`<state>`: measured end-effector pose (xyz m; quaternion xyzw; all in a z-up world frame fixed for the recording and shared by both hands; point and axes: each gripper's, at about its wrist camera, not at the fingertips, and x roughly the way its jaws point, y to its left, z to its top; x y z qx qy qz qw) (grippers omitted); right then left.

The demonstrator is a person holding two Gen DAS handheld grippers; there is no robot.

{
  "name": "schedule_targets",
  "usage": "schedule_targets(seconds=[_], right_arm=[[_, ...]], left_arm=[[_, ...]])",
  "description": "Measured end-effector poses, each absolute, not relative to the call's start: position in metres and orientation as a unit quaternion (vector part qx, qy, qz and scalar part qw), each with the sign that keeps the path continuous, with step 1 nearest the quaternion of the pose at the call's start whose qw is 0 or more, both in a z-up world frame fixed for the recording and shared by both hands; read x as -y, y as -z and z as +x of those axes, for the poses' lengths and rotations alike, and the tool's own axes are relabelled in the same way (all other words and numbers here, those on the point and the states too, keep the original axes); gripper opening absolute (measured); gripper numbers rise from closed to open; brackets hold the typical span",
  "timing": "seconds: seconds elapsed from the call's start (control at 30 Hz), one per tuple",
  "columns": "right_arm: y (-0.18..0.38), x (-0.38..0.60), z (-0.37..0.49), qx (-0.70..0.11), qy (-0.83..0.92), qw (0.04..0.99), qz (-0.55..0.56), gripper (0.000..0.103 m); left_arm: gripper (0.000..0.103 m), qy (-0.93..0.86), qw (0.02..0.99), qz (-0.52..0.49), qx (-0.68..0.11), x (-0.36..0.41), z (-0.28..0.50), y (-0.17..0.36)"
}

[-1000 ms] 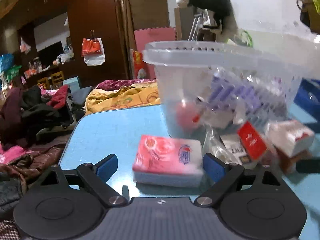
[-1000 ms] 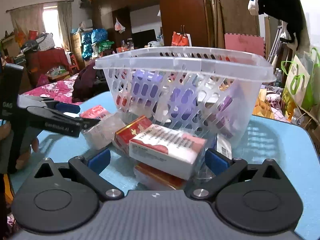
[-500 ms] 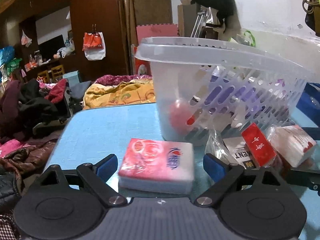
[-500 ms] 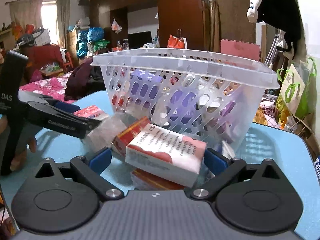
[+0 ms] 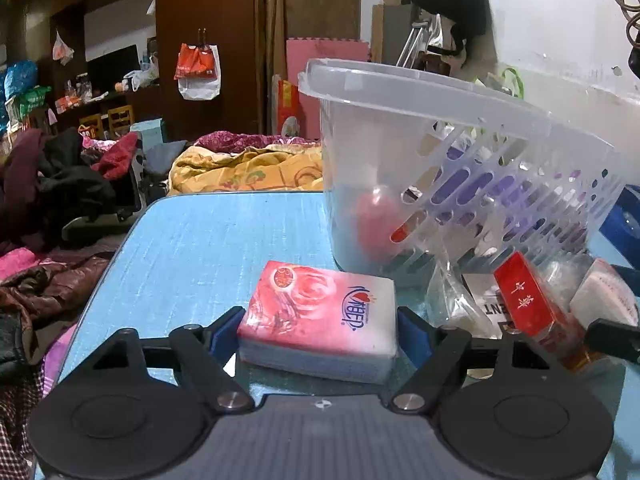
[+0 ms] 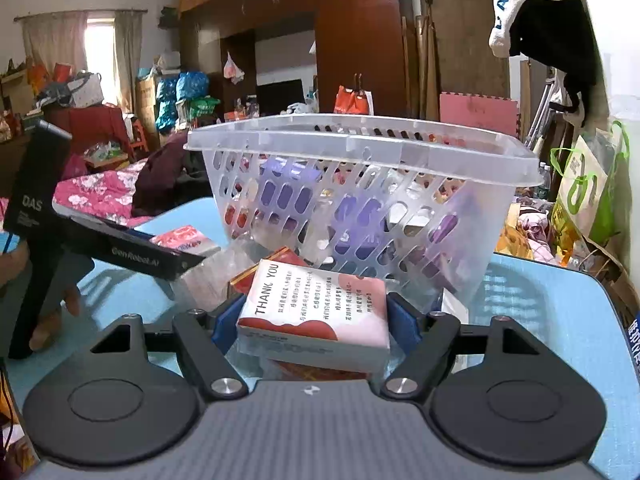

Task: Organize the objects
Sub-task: 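Grasp the pink tissue pack with the left tool while the right tool grasps the THANK YOU carton, then lift both packs over the white basket and open both tools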

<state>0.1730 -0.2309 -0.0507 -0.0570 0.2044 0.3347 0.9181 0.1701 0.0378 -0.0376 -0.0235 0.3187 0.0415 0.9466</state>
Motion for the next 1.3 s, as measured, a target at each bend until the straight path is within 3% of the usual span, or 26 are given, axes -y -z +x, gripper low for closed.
schedule_targets(seconds=[0.47, 0.7, 0.97, 1.03, 1.1, 1.17, 1.3], right_arm=[[0.038, 0.254, 0.142, -0.103, -0.344, 0.933, -0.035, 0.076], [-0.041, 0.256, 0.138, -0.024, -0.327, 0.943, -0.059, 0.076], [-0.080, 0.225, 0.237, -0.089, -0.294, 0.948, -0.083, 0.077], [-0.075, 0.223, 0.249, -0.102, -0.294, 0.947, -0.077, 0.081], [-0.072, 0.223, 0.256, -0.116, -0.298, 0.945, -0.070, 0.100], [-0.069, 0.234, 0.253, -0.121, -0.296, 0.946, -0.056, 0.102], [-0.071, 0.257, 0.229, -0.110, -0.304, 0.946, -0.033, 0.103]], left_arm=[[0.078, 0.022, 0.985, -0.080, -0.154, -0.032, 0.089, 0.003], [0.078, 0.045, 0.990, -0.070, -0.111, -0.012, 0.109, -0.070], [0.078, 0.028, 0.982, -0.082, -0.168, 0.000, 0.208, -0.097], [0.085, 0.045, 0.976, -0.090, -0.193, 0.000, 0.229, -0.089], [0.088, 0.057, 0.965, -0.114, -0.229, -0.006, 0.241, -0.079], [0.088, 0.057, 0.960, -0.119, -0.249, -0.006, 0.246, -0.073], [0.103, 0.041, 0.975, -0.068, -0.205, 0.000, 0.218, -0.071]])
